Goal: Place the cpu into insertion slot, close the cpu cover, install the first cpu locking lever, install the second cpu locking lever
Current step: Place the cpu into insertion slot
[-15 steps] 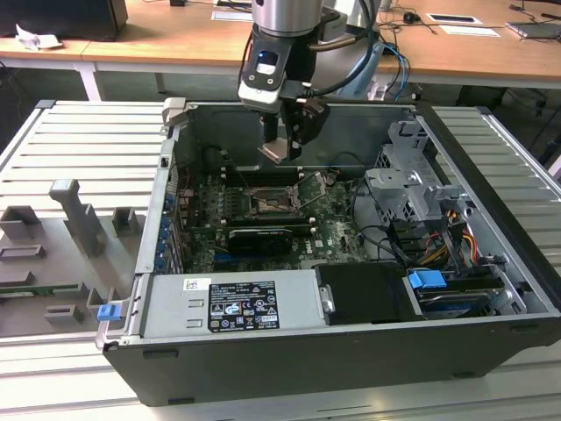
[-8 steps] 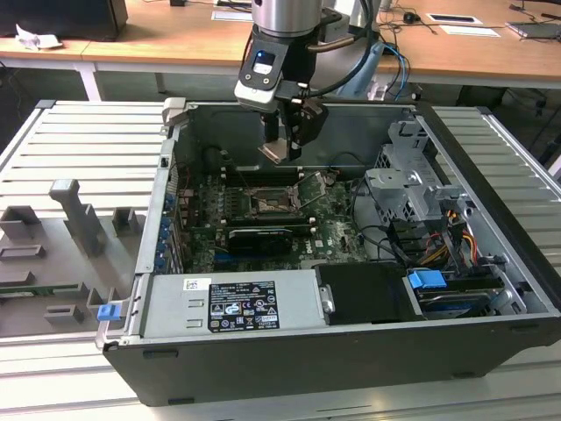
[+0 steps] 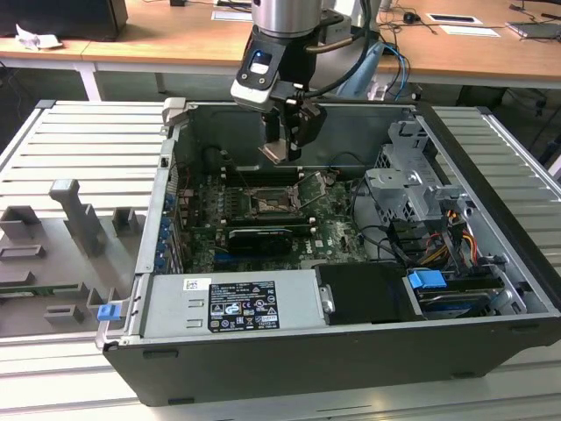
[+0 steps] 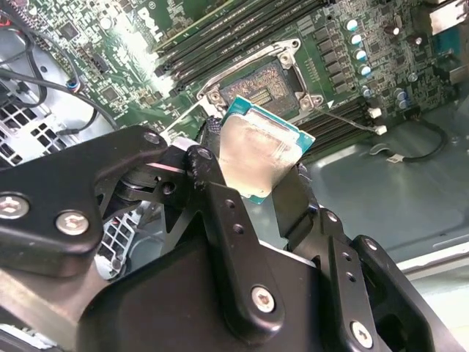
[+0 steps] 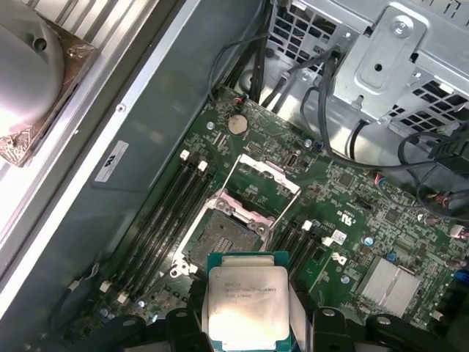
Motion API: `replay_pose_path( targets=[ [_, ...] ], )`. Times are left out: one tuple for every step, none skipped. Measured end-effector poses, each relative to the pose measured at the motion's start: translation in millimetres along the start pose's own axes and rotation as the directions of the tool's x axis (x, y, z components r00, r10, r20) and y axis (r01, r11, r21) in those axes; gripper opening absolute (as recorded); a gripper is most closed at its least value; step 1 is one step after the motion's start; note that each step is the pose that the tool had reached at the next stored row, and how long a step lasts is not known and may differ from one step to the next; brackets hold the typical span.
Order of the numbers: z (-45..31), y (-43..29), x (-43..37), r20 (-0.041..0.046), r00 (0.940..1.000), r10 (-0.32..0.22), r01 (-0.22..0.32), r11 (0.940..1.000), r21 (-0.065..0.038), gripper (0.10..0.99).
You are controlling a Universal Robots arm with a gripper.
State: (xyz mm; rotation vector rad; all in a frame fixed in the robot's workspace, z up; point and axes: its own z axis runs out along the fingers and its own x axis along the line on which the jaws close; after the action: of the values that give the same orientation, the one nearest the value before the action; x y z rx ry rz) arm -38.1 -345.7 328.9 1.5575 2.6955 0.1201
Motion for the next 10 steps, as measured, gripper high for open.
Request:
replay_pose_path(
  targets=[
    [0.1, 0.0, 0.0, 0.0006, 1.0, 0.007, -0.007, 1.0, 0.0, 0.529],
    [0.2, 0.0, 0.0, 0.0011, 0.9999, 0.013, -0.013, 0.9999, 0.0, 0.529],
    [0.3, -0.1, 0.0, 0.0022, 0.9996, 0.027, -0.027, 0.9996, 0.0, 0.529],
    [0.4, -0.1, 0.0, 0.0029, 0.9994, 0.035, -0.035, 0.9994, -0.001, 0.529],
    [0.4, 0.0, 0.0, 0.0033, 0.9992, 0.041, -0.041, 0.9992, -0.001, 0.529],
    [0.5, -0.1, 0.0, 0.0037, 0.9989, 0.047, -0.047, 0.9989, -0.001, 0.529],
    [0.6, -0.1, 0.0, 0.0044, 0.9985, 0.055, -0.055, 0.9985, -0.001, 0.529],
    [0.6, -0.1, 0.0, 0.0048, 0.9982, 0.06, -0.06, 0.9982, -0.001, 0.529],
    [0.7, -0.1, 0.0, 0.0052, 0.9978, 0.066, -0.066, 0.9978, -0.001, 0.529],
    [0.7, -0.1, 0.0, 0.0056, 0.9975, 0.071, -0.071, 0.9975, -0.001, 0.529]
  ],
)
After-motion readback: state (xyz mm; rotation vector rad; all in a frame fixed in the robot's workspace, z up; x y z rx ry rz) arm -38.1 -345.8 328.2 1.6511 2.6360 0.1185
